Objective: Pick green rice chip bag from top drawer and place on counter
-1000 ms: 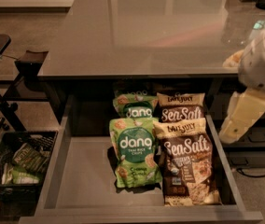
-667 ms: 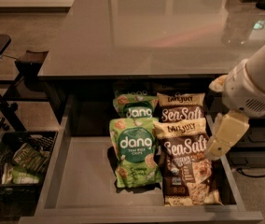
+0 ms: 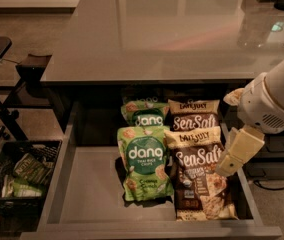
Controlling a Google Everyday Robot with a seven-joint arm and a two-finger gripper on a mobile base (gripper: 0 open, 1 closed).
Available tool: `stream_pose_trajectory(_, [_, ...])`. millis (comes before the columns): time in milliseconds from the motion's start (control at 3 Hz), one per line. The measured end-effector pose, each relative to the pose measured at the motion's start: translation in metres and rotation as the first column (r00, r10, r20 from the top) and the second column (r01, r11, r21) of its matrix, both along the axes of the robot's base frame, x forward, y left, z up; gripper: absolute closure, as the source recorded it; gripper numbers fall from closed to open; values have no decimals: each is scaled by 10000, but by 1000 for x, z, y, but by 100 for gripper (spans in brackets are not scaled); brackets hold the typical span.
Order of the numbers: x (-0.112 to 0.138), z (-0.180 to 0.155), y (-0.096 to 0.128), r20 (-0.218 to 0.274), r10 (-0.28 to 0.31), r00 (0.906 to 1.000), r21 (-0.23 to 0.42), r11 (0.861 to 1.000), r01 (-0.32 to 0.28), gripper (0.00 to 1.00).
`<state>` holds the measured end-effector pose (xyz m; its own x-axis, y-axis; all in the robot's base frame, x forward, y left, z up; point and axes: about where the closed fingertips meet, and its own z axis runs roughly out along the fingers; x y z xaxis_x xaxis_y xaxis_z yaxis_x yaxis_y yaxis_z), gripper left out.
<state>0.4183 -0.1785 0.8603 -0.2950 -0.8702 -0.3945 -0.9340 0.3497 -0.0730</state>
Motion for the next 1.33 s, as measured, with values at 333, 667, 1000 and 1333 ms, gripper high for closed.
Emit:
stream_pose_trajectory(333, [-13, -25, 41, -257, -423, 9988, 1192, 9918, 451, 0])
stream_pose_trajectory(667, [-17, -45, 83, -465, -1083, 9930, 2244, 9676, 1161, 0])
stream_pose_trajectory(1000, [-17, -56, 115, -818, -1870, 9790, 2872, 9361, 2028, 0])
stream_pose_trajectory(1333, [-14, -59, 131, -1089, -2627, 9587, 2961, 9121, 2836, 0])
